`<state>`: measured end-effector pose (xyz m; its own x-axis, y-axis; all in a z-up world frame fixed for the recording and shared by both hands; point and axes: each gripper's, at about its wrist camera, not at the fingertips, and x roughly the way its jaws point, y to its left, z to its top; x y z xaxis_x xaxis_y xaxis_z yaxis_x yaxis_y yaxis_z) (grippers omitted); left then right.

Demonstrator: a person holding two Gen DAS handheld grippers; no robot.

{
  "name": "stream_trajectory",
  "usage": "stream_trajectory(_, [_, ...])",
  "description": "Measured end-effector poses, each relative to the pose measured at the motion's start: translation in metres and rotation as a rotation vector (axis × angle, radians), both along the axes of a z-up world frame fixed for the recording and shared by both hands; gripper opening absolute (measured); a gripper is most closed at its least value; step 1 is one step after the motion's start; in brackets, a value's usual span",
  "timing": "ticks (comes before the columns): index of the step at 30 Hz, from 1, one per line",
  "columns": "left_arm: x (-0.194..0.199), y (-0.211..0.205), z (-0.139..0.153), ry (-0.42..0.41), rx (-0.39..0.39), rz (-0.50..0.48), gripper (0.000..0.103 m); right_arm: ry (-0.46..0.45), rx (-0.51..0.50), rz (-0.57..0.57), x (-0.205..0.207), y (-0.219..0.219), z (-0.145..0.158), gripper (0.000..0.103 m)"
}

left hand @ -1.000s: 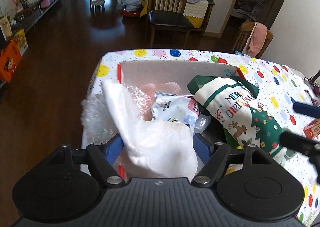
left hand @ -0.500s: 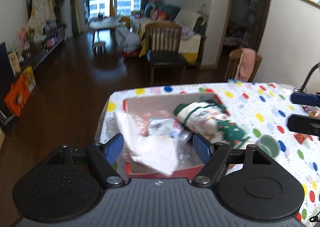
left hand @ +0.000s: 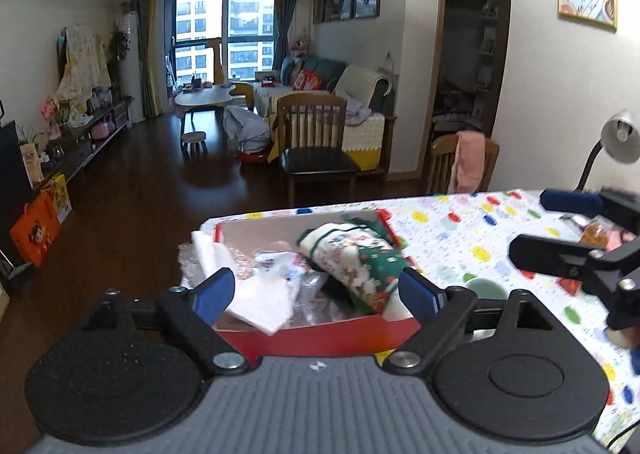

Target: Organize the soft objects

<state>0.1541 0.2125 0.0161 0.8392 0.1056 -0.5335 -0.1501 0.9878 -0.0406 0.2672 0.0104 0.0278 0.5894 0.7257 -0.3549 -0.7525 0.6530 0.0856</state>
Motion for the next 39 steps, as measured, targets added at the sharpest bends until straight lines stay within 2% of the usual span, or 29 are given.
stream_trajectory(10, [-0.019,-0.029,0.002,-0.041,-0.054,0.042,0.091,0.041,0.033,-0.129,-0.018,-0.021,-0.005,0.103])
stream_trajectory(12, [-0.022,-0.032,0.001,-0.041,-0.068,0.045,0.103,0.056,0.038,-0.147,-0.02,-0.024,-0.006,0.103])
stream_trajectory(19, [-0.035,-0.042,-0.001,-0.042,-0.106,0.051,0.103,0.061,0.055,-0.18,-0.031,-0.03,-0.01,0.103])
stream_trajectory(27, [-0.047,-0.056,0.004,-0.088,-0.071,0.057,0.103,0.036,0.056,-0.223,-0.037,-0.034,-0.013,0.103])
stream_trajectory(39, [-0.052,-0.062,0.005,-0.102,-0.052,0.068,0.103,0.045,0.057,-0.241,-0.038,-0.037,-0.014,0.103])
